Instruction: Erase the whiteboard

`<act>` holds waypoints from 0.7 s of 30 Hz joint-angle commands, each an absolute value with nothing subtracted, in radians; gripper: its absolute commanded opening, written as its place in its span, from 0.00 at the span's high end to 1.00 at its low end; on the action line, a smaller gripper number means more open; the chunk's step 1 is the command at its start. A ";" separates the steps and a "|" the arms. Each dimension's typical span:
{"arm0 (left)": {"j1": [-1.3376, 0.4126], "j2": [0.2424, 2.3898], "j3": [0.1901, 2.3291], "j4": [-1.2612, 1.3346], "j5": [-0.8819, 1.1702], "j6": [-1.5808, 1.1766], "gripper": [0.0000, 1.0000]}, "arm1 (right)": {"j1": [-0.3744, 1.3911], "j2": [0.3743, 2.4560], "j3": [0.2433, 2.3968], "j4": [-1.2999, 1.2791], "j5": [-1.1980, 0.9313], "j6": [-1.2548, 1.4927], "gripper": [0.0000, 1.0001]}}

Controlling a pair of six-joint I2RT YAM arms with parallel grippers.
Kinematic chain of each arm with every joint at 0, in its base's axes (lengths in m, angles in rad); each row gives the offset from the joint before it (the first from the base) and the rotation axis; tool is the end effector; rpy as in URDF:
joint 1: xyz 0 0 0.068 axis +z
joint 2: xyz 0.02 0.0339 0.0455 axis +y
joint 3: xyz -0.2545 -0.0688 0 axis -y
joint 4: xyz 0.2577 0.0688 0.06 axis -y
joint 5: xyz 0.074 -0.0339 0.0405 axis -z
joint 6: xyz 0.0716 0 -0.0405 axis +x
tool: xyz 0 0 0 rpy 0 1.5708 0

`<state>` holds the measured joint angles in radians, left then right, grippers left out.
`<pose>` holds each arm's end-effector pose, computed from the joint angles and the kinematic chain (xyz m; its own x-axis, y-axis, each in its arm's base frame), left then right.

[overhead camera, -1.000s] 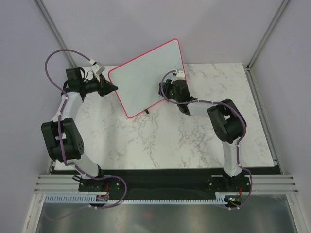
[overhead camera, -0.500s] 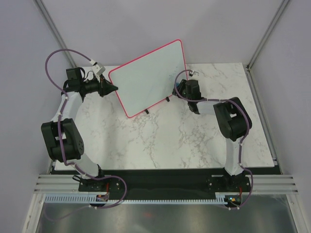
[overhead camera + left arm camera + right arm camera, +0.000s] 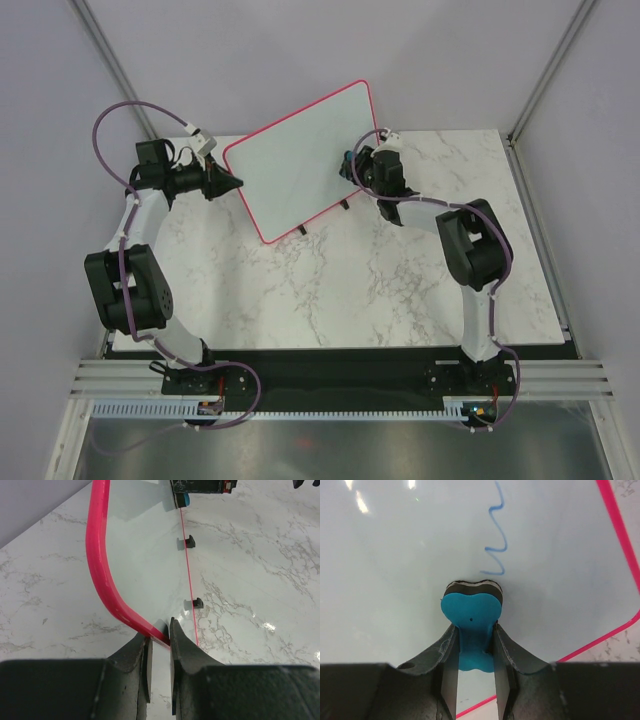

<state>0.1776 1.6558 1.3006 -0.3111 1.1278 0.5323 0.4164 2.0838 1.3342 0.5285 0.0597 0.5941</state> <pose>0.3917 0.0046 0.2690 -0.2078 0.1837 -0.9608 0.8458 0.5271 -0.0822 0.4740 0.2049 0.1717 -0.3624 0.4507 -0.8158 -0.1782 0.8257 0.5353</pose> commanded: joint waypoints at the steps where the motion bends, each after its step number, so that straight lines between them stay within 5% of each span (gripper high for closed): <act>1: 0.173 1.643 1.322 -0.302 1.061 0.681 0.98 | 0.486 2.117 1.322 0.535 0.029 0.620 1.00; 12: 0.173 1.651 1.322 -0.301 1.066 0.678 0.98 | 0.557 2.077 1.134 0.568 0.040 0.701 1.00; 21: 0.173 1.640 1.321 -0.302 1.069 0.680 0.98 | 0.457 2.026 1.256 0.508 0.130 0.670 1.00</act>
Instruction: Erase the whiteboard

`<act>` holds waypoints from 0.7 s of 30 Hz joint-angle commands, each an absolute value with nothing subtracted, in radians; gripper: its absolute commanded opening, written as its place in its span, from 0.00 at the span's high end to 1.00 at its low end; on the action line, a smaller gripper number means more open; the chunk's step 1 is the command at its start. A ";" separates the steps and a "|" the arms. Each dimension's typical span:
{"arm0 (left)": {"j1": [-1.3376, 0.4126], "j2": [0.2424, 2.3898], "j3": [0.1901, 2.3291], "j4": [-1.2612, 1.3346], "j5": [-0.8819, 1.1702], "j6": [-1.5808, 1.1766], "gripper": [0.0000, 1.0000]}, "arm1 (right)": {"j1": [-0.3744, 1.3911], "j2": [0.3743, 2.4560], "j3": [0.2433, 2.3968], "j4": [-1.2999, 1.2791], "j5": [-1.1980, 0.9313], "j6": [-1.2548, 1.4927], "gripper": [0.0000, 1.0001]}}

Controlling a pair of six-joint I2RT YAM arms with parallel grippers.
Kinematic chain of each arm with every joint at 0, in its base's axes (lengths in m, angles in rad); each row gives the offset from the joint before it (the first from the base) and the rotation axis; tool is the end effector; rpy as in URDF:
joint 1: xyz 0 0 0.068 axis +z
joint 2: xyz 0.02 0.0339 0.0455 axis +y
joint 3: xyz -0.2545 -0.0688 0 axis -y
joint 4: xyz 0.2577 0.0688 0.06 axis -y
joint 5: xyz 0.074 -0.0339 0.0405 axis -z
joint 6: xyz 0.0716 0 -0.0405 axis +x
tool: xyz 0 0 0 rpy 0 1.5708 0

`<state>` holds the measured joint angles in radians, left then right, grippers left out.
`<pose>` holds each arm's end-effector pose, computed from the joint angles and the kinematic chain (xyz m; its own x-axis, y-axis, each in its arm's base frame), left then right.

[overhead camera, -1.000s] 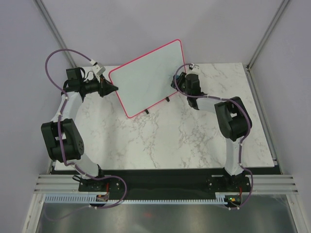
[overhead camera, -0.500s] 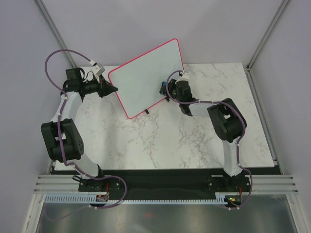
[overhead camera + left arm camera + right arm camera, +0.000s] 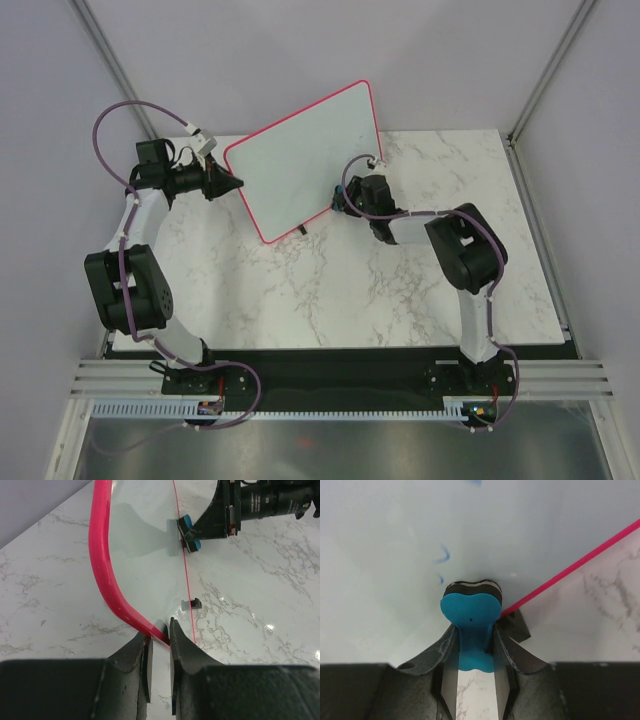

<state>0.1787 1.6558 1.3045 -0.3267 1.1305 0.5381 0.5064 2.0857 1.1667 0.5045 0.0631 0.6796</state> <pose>0.3910 0.0048 0.2692 -0.2135 0.1834 -0.9596 0.8466 0.5248 -0.0881 0.4241 0.2301 0.1079 -0.5464 0.4142 -0.7279 -0.1159 0.8234 0.5555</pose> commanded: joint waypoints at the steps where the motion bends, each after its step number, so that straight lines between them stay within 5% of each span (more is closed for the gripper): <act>1: 0.173 1.638 1.319 -0.301 1.071 0.680 0.98 | 0.448 2.028 1.270 0.497 0.144 0.672 1.00; 21: 0.173 1.640 1.327 -0.302 1.072 0.678 0.98 | 0.549 2.122 1.247 0.482 0.054 0.696 1.00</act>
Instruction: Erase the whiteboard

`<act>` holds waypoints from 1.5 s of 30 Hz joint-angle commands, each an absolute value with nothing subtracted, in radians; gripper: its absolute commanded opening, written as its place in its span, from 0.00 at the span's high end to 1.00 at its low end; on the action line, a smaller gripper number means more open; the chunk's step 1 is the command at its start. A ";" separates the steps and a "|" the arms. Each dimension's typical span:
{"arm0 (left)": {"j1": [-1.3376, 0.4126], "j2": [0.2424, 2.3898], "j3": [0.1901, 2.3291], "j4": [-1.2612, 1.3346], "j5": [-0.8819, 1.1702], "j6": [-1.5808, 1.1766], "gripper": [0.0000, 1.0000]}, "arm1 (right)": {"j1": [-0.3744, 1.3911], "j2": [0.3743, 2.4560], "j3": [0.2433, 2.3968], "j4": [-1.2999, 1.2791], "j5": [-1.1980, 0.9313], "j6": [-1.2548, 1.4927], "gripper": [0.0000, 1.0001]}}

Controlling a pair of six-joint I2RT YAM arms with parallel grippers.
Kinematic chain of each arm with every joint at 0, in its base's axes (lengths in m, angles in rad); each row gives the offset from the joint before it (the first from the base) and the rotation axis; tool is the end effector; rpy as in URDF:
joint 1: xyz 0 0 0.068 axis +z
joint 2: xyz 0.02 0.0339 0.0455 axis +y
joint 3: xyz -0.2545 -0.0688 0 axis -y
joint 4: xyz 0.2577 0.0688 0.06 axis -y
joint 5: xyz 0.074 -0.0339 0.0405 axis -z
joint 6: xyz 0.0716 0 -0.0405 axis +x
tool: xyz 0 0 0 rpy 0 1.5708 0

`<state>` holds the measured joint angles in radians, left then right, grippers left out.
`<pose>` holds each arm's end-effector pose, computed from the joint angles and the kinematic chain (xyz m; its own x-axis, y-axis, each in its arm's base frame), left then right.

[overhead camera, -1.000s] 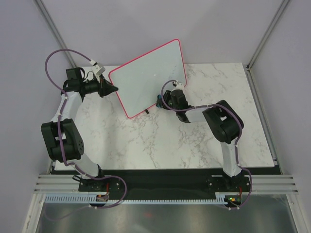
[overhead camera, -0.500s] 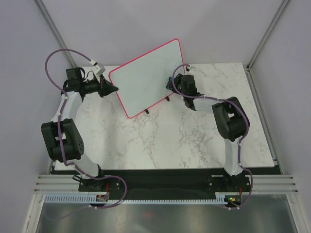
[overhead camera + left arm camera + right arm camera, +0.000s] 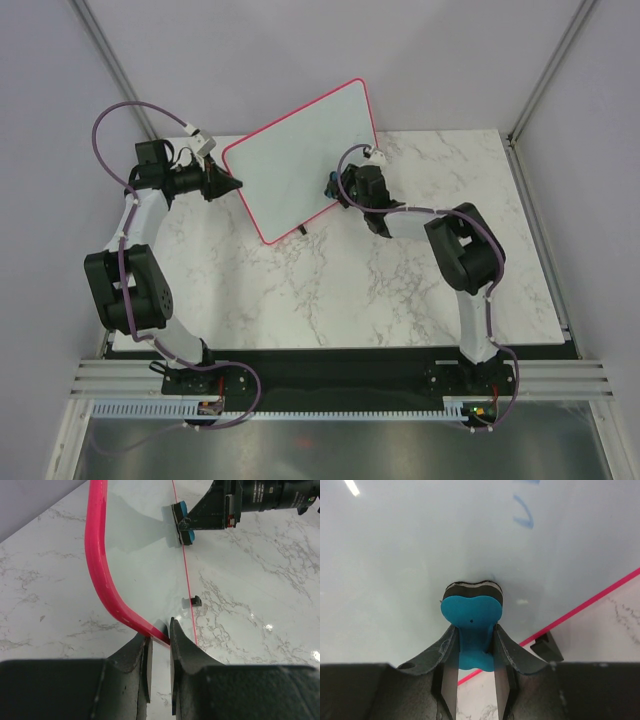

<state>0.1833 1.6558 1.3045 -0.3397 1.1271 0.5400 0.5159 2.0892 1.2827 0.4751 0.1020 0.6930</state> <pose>0.3903 0.0066 0.2680 -0.2259 0.1826 -0.9569 0.8420 0.5306 -0.0975 0.4429 0.2428 0.1428 -0.4778 0.4597 -0.7486 -0.1323 0.8048 0.5786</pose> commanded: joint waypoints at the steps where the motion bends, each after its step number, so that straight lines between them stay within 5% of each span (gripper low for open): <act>1: 0.173 1.641 1.325 -0.302 1.071 0.678 0.98 | 0.549 2.118 1.240 0.486 0.067 0.703 1.00; 16: 0.173 1.638 1.333 -0.311 1.078 0.684 0.98 | 0.397 2.118 1.436 0.396 0.186 0.600 1.00; 27: 0.173 1.644 1.342 -0.322 1.078 0.687 0.98 | 0.546 2.111 1.382 0.439 0.121 0.560 1.00; 45: 0.173 1.649 1.344 -0.327 1.078 0.695 0.98 | 0.538 2.155 1.236 0.426 0.123 0.664 1.00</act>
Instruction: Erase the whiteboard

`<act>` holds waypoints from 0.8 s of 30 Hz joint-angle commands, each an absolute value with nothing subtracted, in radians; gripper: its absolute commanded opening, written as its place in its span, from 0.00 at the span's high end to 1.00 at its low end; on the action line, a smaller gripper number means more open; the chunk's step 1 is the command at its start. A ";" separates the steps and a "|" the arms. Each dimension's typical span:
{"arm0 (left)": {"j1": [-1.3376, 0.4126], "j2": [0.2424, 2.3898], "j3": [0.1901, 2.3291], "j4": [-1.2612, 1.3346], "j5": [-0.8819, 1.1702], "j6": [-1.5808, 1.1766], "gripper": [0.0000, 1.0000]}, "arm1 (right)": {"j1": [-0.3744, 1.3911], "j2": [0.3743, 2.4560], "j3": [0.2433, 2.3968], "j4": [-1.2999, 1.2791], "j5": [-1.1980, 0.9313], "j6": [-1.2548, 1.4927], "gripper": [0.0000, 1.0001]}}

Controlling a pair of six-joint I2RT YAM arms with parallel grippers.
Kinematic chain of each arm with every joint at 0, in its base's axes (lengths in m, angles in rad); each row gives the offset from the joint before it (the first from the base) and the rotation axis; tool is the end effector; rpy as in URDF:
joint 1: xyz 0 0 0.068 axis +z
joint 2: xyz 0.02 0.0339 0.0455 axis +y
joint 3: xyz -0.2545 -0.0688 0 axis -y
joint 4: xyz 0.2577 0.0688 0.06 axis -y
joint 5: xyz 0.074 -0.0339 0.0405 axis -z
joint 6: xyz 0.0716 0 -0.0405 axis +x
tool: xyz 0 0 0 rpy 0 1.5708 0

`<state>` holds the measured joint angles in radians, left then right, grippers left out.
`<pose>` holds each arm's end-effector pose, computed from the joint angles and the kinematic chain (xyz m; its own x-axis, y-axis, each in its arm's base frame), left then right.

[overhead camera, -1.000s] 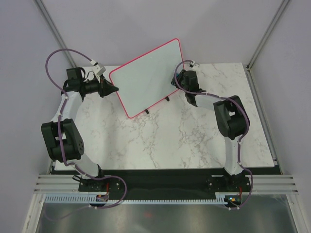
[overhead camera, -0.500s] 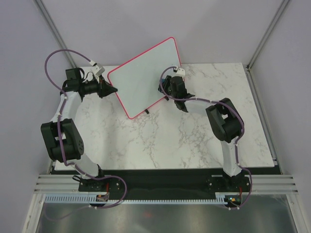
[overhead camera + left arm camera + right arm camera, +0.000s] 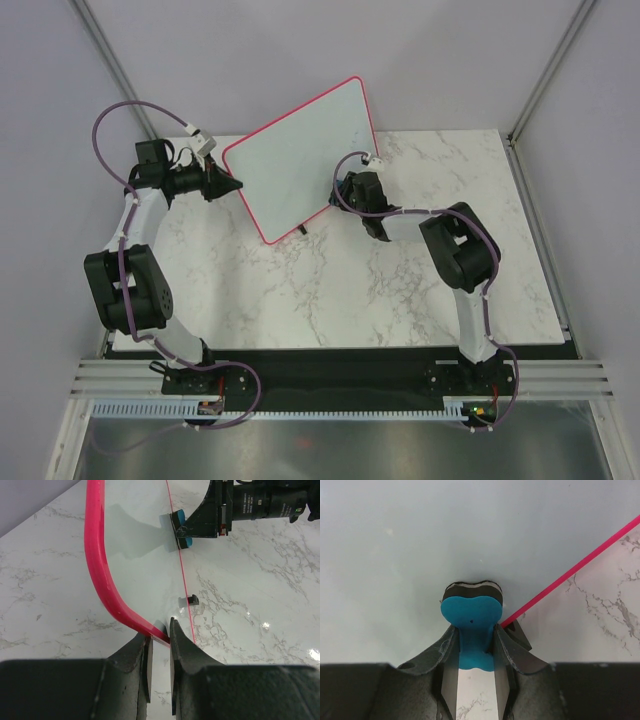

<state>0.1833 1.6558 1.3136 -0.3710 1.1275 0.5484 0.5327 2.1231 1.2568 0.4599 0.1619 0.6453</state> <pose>0.3891 0.0063 0.2686 -0.2395 0.1830 -0.9535 0.8419 0.5283 -0.1101 0.4357 0.2435 0.1155 -0.4968 0.3962 -0.7722 -0.0937 0.8600 0.5015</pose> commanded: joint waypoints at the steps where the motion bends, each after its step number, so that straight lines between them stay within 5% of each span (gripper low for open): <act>1: 0.173 1.649 1.344 -0.325 1.078 0.695 0.98 | 0.538 2.142 1.238 0.428 0.123 0.661 1.00; 10: 0.173 1.647 1.350 -0.327 1.086 0.687 0.98 | 0.538 2.049 1.292 0.382 0.152 0.552 1.00; 24: 0.173 1.635 1.345 -0.327 1.088 0.686 0.98 | 0.583 2.100 1.144 0.446 0.012 0.741 1.00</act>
